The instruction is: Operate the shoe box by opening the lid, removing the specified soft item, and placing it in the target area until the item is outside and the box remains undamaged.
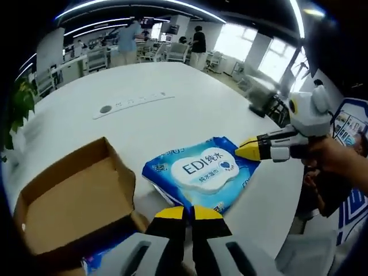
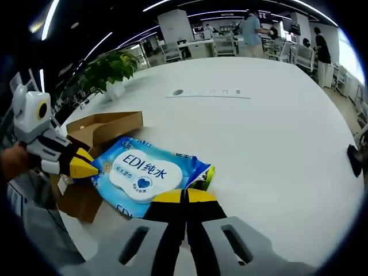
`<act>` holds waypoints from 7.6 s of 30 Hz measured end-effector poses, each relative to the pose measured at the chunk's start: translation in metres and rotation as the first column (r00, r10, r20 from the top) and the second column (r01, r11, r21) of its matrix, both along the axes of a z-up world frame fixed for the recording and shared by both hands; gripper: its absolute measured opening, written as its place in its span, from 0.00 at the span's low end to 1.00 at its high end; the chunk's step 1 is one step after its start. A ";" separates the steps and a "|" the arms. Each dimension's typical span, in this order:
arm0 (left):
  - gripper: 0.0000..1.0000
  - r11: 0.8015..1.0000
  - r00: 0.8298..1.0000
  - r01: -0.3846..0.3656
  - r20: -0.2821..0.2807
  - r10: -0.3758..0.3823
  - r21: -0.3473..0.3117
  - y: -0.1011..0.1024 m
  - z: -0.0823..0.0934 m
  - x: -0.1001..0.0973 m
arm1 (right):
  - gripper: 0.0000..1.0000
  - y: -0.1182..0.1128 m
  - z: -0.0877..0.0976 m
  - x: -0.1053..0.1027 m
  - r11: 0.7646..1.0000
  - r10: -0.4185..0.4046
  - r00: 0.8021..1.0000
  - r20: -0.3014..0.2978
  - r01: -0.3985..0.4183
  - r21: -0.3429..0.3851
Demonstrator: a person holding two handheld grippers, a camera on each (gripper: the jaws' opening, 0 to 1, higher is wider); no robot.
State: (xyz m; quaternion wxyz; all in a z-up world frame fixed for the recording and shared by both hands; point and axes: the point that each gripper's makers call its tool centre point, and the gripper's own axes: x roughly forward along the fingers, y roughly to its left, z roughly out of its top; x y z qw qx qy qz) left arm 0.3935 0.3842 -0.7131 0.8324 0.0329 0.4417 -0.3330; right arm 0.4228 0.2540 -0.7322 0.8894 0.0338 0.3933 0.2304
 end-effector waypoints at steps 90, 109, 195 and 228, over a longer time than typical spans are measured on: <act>0.28 0.997 0.996 0.059 0.061 -0.061 0.039 0.098 0.028 -0.060 | 0.26 0.045 0.059 -0.063 0.968 0.228 0.965 0.133 -0.209 -0.139; 0.22 0.978 0.980 0.192 0.037 -0.195 0.086 0.114 0.006 -0.068 | 0.25 0.118 0.074 -0.068 0.897 0.437 0.889 0.141 -0.419 -0.141; 0.00 0.924 0.922 0.359 0.102 -0.372 0.130 0.135 0.048 -0.064 | 0.00 0.254 0.068 -0.047 0.651 0.748 0.650 0.139 -0.676 -0.346; 0.00 0.900 0.893 0.421 0.124 -0.433 0.115 0.037 0.099 -0.062 | 0.00 0.156 0.121 -0.047 0.703 0.702 0.682 0.203 -0.621 -0.345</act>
